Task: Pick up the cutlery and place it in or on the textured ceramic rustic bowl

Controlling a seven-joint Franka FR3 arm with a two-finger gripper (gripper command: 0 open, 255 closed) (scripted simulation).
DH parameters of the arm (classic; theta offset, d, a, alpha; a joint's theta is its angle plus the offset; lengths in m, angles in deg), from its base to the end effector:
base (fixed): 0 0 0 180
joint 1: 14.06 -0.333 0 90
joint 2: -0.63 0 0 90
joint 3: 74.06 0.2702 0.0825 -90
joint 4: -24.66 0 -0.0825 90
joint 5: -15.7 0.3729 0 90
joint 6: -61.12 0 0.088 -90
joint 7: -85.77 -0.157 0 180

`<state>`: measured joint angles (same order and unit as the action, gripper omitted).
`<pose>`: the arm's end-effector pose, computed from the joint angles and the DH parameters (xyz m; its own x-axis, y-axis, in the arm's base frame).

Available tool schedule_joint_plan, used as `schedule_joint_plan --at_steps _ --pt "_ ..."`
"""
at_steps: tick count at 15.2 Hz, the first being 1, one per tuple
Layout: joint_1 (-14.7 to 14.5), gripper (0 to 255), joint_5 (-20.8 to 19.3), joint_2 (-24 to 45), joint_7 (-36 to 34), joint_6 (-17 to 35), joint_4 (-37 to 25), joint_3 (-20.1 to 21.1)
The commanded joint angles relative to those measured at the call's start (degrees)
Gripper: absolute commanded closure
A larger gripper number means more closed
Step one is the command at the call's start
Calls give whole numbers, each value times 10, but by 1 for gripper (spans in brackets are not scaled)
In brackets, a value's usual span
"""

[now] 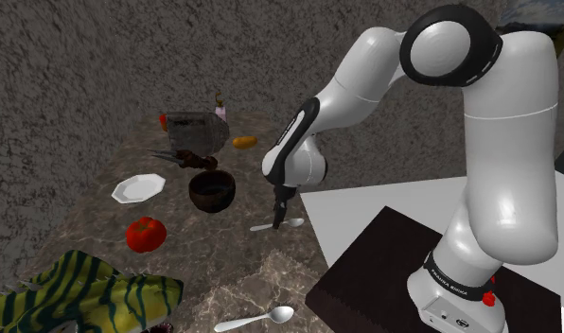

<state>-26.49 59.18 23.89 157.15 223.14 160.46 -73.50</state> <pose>0.4728 0.0848 0.0741 0.7214 0.6561 0.2216 0.6880 -0.7155 -0.1213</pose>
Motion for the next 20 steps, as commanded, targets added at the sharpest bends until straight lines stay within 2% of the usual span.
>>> schedule_joint_plan --at_steps 1,4,11,12,20 --pt "5 0 12 19 11 11 -9 10" --pt "11 0 26 42 24 24 -21 21" --pt "11 0 26 42 23 24 -21 21" --pt "11 255 26 42 23 24 -21 21" --pt "11 255 26 42 23 24 -21 21"
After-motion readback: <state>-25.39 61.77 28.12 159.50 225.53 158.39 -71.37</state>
